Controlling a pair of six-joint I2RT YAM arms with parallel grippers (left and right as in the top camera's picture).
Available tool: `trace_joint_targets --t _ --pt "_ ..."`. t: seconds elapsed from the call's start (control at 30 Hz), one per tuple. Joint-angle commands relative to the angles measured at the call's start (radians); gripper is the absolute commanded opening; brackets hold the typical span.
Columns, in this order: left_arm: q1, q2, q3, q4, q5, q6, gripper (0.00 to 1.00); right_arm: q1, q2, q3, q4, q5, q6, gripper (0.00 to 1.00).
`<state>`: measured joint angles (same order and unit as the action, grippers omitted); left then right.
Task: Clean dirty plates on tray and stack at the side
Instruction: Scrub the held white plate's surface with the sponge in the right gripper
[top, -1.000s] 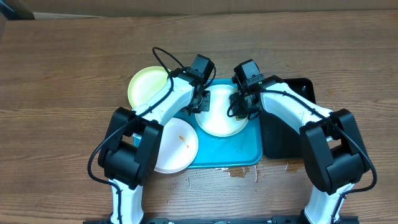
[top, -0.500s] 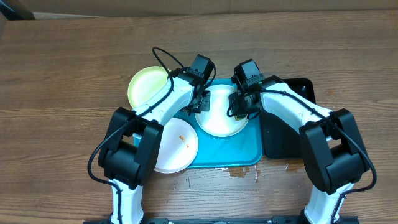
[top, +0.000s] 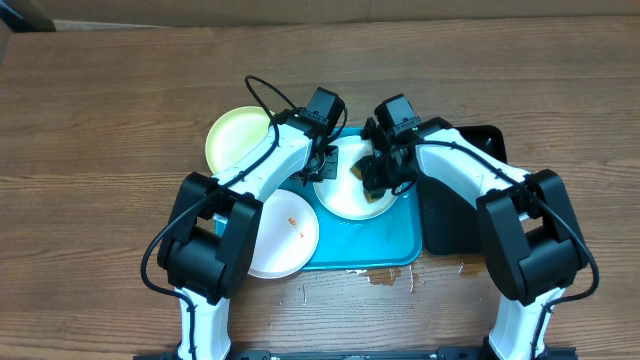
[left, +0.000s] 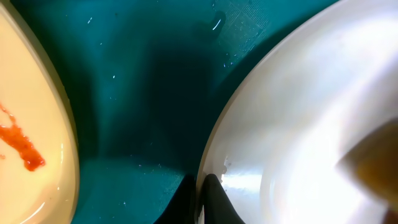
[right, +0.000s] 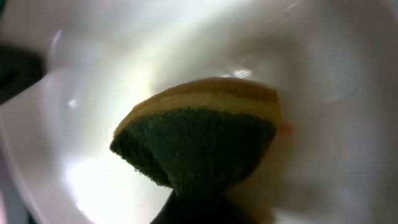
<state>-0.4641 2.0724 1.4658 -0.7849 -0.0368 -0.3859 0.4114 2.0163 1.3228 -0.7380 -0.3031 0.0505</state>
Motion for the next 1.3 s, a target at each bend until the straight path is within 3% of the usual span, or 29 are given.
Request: trace_joint_targets --t 0.0,0.4,0.7,0.97,1.17,1.27 --pt "0.002 0.015 -0.007 -0.005 -0.014 0.013 0.04 -0.002 0.052 0.038 -0.050 -0.211 -0.079 0.04" --pt "0.002 0.015 -0.007 -0.012 -0.014 0.013 0.04 -0.153 0.016 0.469 -0.402 -0.262 -0.078 0.04" --pt "0.002 0.015 -0.007 -0.011 -0.014 0.012 0.04 -0.339 0.005 0.505 -0.620 -0.172 -0.079 0.04" --pt "0.002 0.015 -0.007 -0.011 -0.014 0.012 0.05 -0.276 0.005 0.459 -0.576 -0.183 -0.111 0.04" --pt "0.002 0.015 -0.007 -0.012 -0.014 0.012 0.04 -0.153 0.005 0.362 -0.449 -0.114 -0.103 0.04" --pt "0.002 0.015 -0.007 -0.012 -0.014 0.012 0.04 -0.079 0.005 0.254 -0.301 -0.044 -0.104 0.04"
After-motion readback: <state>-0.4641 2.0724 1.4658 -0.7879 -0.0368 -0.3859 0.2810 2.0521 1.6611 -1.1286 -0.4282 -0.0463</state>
